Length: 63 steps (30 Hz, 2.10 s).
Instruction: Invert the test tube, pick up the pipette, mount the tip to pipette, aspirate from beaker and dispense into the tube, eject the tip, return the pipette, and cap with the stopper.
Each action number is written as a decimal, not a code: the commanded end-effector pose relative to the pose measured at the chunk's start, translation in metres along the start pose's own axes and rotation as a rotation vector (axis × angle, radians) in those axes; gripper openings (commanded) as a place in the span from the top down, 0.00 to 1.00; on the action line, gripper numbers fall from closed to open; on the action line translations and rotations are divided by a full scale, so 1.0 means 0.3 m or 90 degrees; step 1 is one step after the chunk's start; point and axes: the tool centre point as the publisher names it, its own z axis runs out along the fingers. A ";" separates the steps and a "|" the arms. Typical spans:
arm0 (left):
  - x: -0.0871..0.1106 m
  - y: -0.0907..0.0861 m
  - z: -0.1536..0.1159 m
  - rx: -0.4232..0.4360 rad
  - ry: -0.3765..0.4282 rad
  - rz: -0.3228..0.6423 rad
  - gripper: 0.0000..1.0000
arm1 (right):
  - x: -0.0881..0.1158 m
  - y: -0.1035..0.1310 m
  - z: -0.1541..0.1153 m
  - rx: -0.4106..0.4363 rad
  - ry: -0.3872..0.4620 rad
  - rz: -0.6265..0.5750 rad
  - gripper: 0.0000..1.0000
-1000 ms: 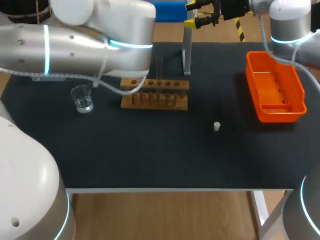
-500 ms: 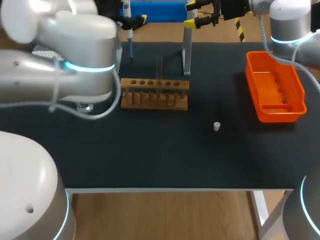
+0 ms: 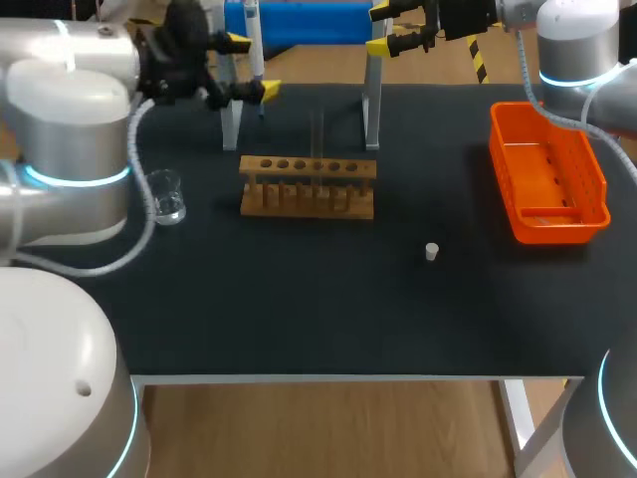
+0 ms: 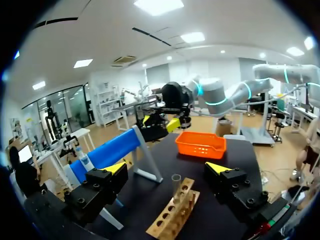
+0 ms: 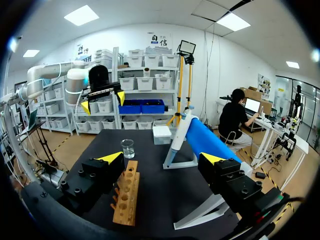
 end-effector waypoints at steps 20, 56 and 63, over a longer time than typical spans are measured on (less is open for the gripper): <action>0.061 0.127 0.242 -0.030 0.299 -0.011 0.00 | -0.003 0.002 -0.004 0.003 0.003 0.000 0.00; 0.098 0.247 0.354 -0.077 0.135 -0.033 0.00 | -0.003 0.002 -0.004 0.003 0.003 0.000 0.00; 0.105 0.257 0.393 -0.096 0.143 -0.024 0.00 | -0.003 0.002 -0.004 0.003 0.003 0.000 0.00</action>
